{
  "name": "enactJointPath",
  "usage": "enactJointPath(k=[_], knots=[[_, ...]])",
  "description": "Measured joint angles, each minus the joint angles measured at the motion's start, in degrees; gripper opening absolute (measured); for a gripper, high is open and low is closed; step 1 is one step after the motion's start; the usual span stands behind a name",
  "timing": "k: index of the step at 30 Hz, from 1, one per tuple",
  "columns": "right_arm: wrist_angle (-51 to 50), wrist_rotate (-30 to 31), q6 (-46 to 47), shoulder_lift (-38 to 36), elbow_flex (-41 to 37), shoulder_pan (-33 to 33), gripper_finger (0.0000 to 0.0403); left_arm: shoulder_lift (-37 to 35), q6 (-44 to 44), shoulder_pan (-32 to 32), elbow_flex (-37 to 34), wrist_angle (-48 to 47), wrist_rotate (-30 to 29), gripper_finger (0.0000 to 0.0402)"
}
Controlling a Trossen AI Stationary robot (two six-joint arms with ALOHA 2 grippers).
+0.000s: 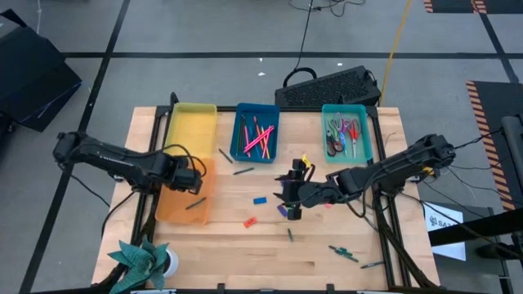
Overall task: Sort crayons/erasers/pens/pencils in bins
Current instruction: Put the green crayon into the orange bin
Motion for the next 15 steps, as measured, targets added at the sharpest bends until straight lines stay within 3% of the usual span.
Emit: enactJointPath(k=[5,11,15], knots=[[-0.68,-3.63,2.83,0.19,0.00,-0.62,0.0203,0.01,-1.98,-1.49,-3.10,5.61,0.22,0.0057],[-1.97,-8.83,7.28,4.08,0.02,-2.91,0.0229,0.01,-3.39,-2.86,-6.50,12.11,2.88,0.0064],[-1.28,-12.11,6.34,9.07,2.74,-4.60,0.0244,-0.08,-1.90,-3.25,-6.21,11.61,5.80,0.0070]])
